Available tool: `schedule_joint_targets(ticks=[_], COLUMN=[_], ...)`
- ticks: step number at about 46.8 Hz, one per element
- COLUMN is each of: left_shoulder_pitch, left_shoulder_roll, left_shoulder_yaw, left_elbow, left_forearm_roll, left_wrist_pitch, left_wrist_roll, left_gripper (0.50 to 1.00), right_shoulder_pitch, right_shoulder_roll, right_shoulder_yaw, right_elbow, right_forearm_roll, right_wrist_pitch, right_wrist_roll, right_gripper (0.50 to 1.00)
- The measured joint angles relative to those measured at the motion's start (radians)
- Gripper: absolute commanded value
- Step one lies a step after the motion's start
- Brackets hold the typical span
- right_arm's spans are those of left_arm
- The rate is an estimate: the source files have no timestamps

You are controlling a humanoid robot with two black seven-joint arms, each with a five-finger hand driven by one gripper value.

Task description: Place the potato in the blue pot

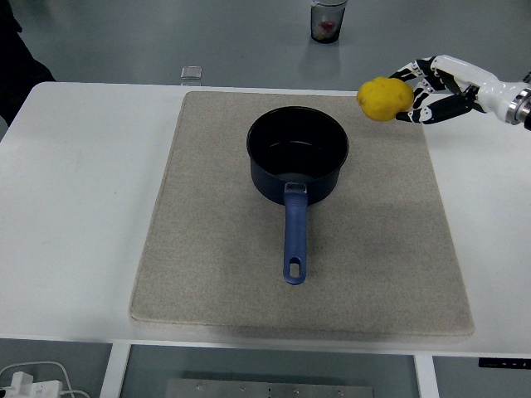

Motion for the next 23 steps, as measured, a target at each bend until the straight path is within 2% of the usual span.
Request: schedule_joint_targets(ticks=[12, 23], left_shoulder_pitch=[0.000, 0.000], left_shoulder_roll=[0.000, 0.000], left_shoulder_yaw=[0.000, -0.001], left_elbow=[0.000, 0.000], left_forearm_roll=[0.000, 0.000], left_wrist_pitch=[-0.001, -0.002], left_wrist_roll=[0.000, 0.000], left_gripper=[0.996, 0.996], right_shoulder_pitch=[0.054, 0.071], right_shoulder_roll=[0.030, 0.119], right_shoulder_yaw=[-0.027, -0.049], right_elbow=[0.003, -0.007], right_forearm_roll=[0.006, 0.007], right_wrist_pitch=[0.014, 0.005], right_wrist_roll=[-0.004, -0.004], right_gripper=[0.500, 0.500])
